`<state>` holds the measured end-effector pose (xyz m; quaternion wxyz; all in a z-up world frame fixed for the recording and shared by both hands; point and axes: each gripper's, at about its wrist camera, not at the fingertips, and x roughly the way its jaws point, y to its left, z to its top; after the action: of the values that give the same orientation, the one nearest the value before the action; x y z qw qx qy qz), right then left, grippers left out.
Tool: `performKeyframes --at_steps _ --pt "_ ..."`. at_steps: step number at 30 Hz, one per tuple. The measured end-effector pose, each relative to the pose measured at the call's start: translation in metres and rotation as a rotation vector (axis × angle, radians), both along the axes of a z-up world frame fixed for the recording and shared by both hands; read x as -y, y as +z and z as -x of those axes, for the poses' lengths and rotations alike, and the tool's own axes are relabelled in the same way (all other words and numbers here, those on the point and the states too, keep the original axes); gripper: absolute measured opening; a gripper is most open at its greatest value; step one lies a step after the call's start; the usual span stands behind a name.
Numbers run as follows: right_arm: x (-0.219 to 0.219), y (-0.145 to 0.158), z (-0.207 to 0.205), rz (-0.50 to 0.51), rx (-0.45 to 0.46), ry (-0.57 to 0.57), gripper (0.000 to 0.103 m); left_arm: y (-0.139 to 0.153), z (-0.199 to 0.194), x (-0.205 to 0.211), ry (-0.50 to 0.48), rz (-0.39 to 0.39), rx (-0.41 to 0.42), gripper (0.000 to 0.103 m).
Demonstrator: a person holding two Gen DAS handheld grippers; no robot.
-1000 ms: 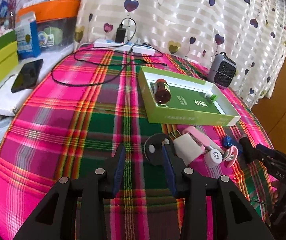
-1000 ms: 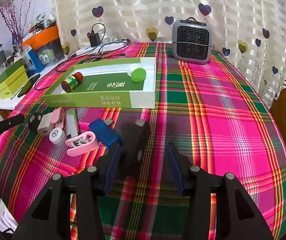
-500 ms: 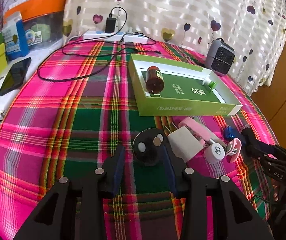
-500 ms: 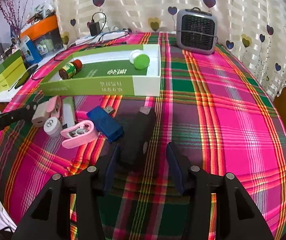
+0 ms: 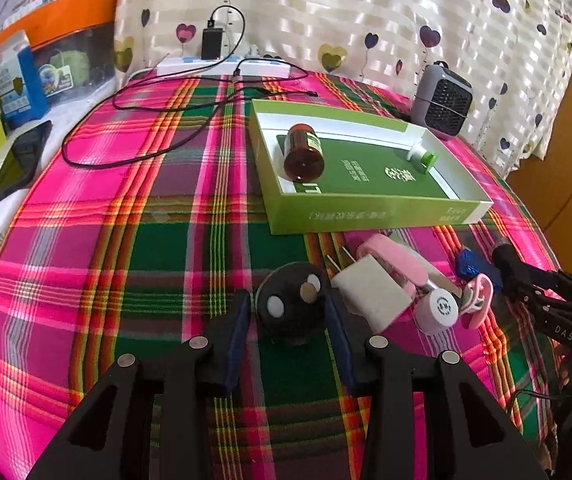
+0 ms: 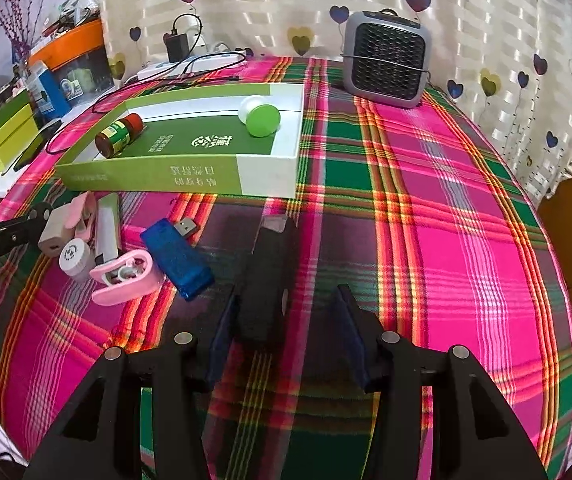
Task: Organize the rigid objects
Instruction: 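Grasp the black dotted disc with the left gripper while the right gripper grasps the black stick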
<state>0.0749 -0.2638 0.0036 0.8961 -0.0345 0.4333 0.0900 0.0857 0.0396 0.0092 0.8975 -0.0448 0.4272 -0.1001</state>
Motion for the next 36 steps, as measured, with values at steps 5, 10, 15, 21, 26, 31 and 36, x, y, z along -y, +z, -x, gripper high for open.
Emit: performKeyframes --at_steps 5,10,15,21,26,31,36 --pt "-0.002 0.000 -0.004 -0.001 -0.001 0.002 0.049 -0.001 -0.008 0.002 -0.002 -0.006 -0.003 0.037" --pt "-0.002 0.000 -0.006 -0.002 -0.002 0.005 0.049 -0.001 -0.013 0.001 0.011 0.002 -0.005 0.037" --pt "-0.002 0.000 -0.006 -0.002 -0.003 0.005 0.049 -0.002 -0.013 0.004 0.017 -0.012 -0.006 0.037" --pt "-0.001 0.000 -0.007 -0.004 -0.003 0.005 0.049 -0.002 -0.013 0.003 0.020 0.003 -0.006 0.037" --pt "-0.002 0.000 -0.006 -0.001 -0.003 0.006 0.049 -0.002 -0.012 0.001 0.023 0.011 -0.005 0.035" --pt "-0.003 0.001 -0.006 0.001 0.002 0.015 0.036 -0.002 -0.012 -0.003 0.035 0.014 -0.006 0.029" --pt "-0.008 0.002 -0.004 0.002 0.007 0.035 0.026 -0.002 -0.012 -0.005 0.038 0.024 -0.005 0.027"
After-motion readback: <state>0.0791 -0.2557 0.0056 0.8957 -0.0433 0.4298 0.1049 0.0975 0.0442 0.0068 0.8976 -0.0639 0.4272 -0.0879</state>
